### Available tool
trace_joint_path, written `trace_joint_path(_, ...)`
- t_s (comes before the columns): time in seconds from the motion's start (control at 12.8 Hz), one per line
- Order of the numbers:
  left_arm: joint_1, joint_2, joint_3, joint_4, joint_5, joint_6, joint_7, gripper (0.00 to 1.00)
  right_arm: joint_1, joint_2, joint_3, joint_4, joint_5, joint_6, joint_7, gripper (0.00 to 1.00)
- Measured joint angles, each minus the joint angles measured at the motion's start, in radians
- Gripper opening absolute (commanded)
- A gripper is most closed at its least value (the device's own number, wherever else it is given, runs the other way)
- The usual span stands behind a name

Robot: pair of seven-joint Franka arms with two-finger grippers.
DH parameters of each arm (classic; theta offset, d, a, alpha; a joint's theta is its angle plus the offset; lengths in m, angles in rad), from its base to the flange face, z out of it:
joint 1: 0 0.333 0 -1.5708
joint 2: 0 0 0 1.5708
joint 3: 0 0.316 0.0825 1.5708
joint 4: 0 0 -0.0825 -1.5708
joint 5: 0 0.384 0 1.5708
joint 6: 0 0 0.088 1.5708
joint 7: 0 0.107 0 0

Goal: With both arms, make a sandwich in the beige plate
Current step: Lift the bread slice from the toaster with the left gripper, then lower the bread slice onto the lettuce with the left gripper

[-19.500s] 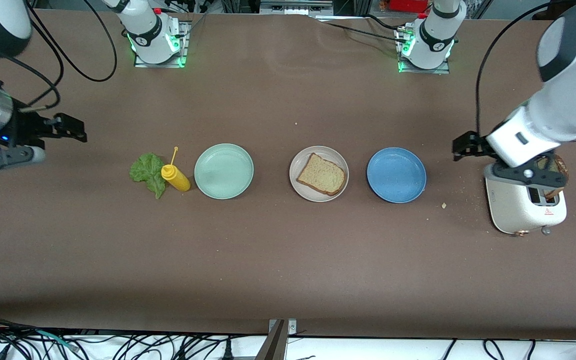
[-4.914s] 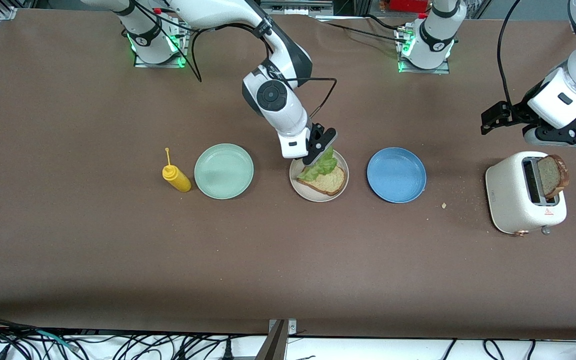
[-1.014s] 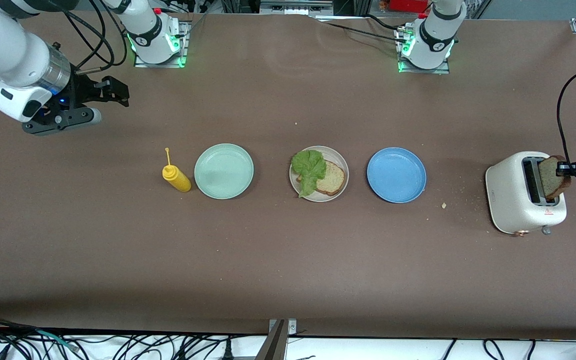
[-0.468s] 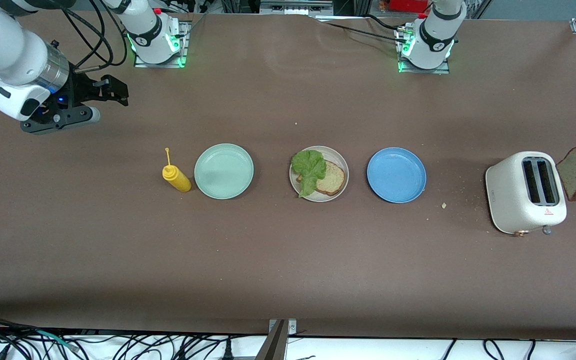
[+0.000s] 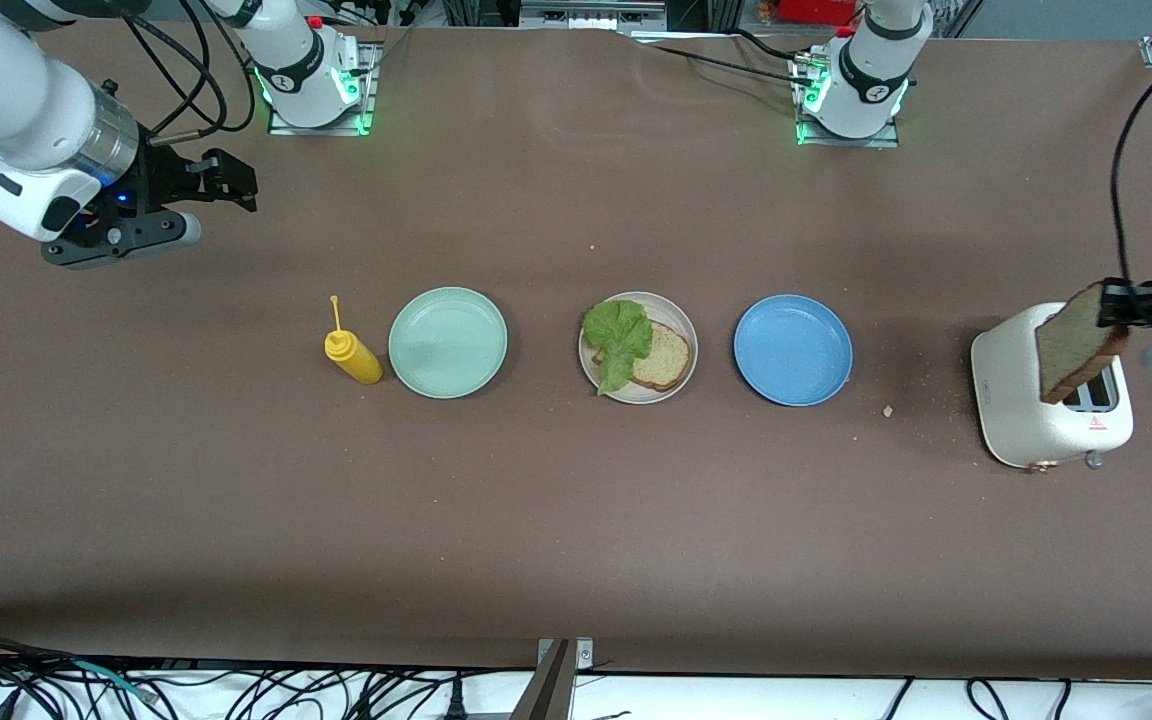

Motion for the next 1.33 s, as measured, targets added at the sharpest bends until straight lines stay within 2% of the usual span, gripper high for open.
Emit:
trace_joint_path(0.23,-0.015,0.041,-0.029,-0.008,-0.204,-0.034,-0.001,0.0,-0.006,-0.001,-0.086,0.034,-0.037,0.013,-0.025,1.0)
trace_joint_path(0.39,-0.047,0.09,-0.034,-0.013,-0.281,-0.058,0.006,0.0,-0.01,0.001,-0.129,0.078,-0.037,0.019,-0.054,1.0)
trace_joint_path(0.55,-0.133,0.129,-0.036,-0.014,-0.342,-0.061,0.001,0.0,-0.005,0.009,-0.125,0.086,-0.037,0.037,-0.054,1.0)
trace_joint_path(0.7,-0.206,0.178,-0.035,-0.016,-0.492,-0.059,-0.033,0.0,-0.004,0.022,-0.12,0.087,-0.032,0.046,-0.054,1.0)
trace_joint_path(1.01,-0.214,0.341,-0.029,-0.016,-0.797,0.044,-0.029,0.0,-0.007,0.038,-0.126,0.089,-0.004,0.05,-0.054,1.0)
trace_joint_path(1.33,-0.293,0.43,-0.033,-0.02,-0.925,0.162,-0.029,0.0,-0.016,0.039,-0.13,0.09,-0.001,0.06,-0.054,1.0)
